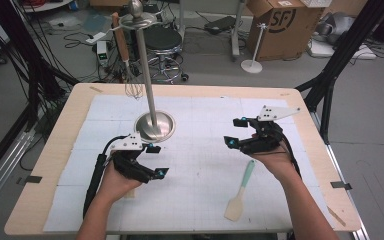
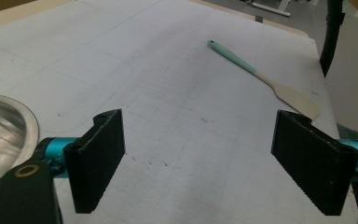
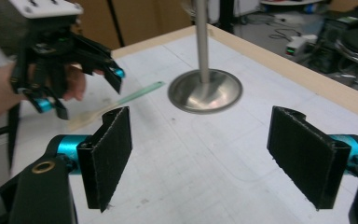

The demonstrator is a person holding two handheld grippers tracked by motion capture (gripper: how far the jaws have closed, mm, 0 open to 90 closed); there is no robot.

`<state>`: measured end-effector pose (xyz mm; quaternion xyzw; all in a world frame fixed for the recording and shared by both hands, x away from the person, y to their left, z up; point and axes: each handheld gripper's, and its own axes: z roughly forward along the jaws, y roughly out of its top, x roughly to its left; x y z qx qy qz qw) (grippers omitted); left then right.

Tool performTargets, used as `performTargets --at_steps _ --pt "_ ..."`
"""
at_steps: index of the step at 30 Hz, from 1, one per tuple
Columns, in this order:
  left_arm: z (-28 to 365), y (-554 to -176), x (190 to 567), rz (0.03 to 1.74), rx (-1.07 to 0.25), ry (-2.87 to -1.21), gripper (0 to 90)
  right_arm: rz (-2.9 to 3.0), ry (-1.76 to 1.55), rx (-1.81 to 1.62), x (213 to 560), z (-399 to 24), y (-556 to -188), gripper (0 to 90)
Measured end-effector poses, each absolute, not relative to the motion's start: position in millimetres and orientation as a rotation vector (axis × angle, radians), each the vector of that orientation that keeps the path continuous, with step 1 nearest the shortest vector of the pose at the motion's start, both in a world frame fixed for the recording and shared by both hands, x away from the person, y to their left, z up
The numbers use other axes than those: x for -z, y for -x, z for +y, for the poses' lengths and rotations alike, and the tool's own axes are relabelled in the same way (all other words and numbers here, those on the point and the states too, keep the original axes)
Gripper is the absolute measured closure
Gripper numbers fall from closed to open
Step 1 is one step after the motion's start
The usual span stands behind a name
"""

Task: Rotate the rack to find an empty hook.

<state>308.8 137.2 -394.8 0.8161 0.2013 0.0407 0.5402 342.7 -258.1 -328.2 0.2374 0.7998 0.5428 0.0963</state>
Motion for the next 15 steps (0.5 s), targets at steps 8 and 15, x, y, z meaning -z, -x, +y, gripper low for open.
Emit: performTargets --at_steps 8,15 --pt "137 -309 395 0.476 -0.095 -1.939 18.0 2.368 -0.774 -1.605 343 -266 -338 20.4" --pt "137 -309 395 0.479 -0.096 -1.940 18.0 2.363 -0.809 -1.602 359 -272 -333 20.0"
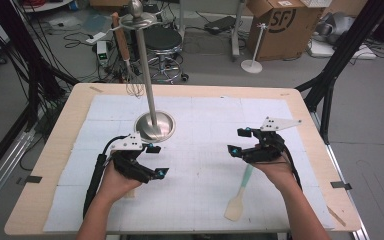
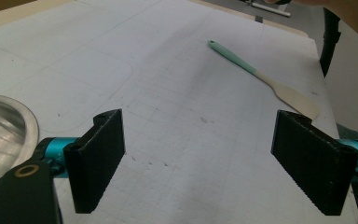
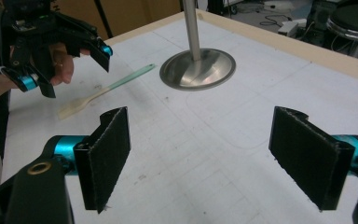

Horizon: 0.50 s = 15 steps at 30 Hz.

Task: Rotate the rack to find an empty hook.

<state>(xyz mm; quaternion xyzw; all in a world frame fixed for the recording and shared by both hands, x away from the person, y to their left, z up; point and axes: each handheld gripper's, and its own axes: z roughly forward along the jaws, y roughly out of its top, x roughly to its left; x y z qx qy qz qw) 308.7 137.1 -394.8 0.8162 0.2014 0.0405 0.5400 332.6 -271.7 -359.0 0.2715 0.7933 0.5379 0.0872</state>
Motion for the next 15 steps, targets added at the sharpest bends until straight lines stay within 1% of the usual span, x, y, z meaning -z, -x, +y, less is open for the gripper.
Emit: performTargets --at_steps 15 --pt "137 -309 395 0.478 -0.094 -1.939 17.9 2.385 -0.870 -1.568 393 -283 -315 17.6"
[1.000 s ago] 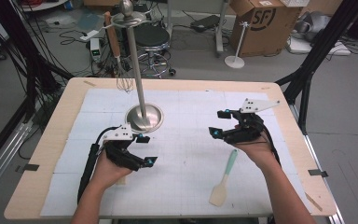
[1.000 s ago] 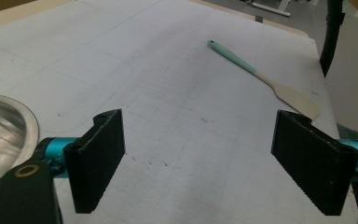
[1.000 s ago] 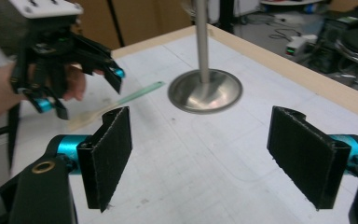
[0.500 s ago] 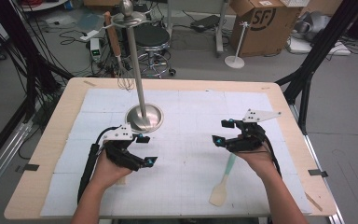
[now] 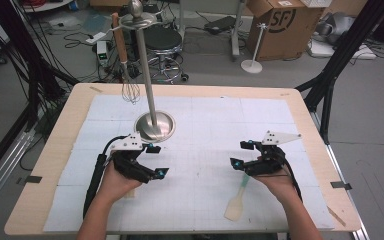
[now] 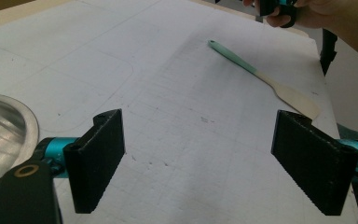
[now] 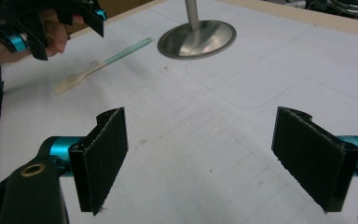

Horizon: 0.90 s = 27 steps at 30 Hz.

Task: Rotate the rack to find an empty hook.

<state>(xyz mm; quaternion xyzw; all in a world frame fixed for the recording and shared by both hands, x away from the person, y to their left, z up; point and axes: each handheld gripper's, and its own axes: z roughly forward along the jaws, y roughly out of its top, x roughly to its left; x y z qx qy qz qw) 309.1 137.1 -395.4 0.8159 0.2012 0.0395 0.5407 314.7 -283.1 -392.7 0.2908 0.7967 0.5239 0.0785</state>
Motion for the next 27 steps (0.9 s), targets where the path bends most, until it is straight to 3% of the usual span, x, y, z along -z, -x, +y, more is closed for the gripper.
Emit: performTargets --at_steps 27 --pt "138 -307 398 0.511 -0.120 -1.925 15.8 2.379 -0.908 -1.562 405 -303 -295 15.7"
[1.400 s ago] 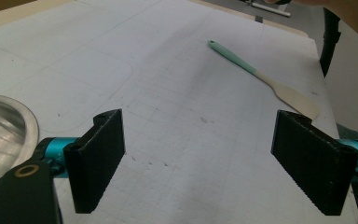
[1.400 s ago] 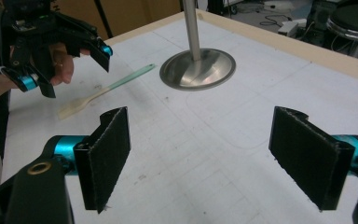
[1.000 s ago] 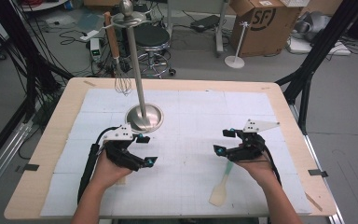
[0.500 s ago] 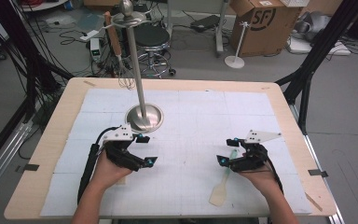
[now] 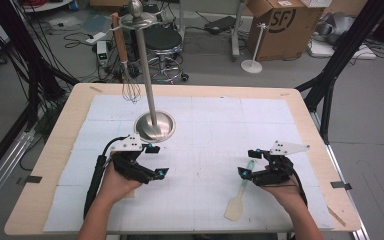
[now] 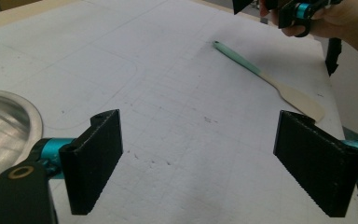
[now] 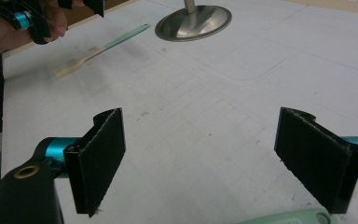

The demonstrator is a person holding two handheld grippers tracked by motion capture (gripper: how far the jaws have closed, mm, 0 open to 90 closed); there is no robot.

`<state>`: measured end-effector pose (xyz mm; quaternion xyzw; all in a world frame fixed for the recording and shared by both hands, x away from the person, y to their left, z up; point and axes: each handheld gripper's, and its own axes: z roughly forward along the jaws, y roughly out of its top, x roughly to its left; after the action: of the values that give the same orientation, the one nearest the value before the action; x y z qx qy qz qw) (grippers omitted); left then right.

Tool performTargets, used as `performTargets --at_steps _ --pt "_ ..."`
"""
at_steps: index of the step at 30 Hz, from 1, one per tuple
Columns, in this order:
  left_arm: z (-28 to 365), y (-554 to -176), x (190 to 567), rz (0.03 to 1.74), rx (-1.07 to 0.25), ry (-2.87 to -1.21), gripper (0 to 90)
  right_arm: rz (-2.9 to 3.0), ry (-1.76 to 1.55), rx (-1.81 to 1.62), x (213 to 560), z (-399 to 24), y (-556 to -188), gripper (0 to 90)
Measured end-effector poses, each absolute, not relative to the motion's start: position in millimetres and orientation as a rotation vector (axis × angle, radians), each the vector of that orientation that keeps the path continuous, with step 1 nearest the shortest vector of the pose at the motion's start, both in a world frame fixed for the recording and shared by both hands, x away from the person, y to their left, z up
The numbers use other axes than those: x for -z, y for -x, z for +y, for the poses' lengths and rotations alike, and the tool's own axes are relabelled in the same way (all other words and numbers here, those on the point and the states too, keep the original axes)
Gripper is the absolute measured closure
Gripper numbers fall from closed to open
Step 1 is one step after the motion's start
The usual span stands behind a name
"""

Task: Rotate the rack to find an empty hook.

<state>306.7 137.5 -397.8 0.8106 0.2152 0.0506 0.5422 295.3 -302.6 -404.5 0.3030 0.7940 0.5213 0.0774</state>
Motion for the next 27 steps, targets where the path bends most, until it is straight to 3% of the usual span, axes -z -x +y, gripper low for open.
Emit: performTargets --at_steps 17,27 --pt "145.2 -306.1 402.7 0.652 -0.195 -1.844 14.9 2.378 -0.910 -1.561 404.6 -302.5 -296.0 15.7" --pt "145.9 -305.5 401.4 0.641 -0.192 -1.836 14.9 2.382 -0.915 -1.559 404.9 -303.0 -295.9 15.7"
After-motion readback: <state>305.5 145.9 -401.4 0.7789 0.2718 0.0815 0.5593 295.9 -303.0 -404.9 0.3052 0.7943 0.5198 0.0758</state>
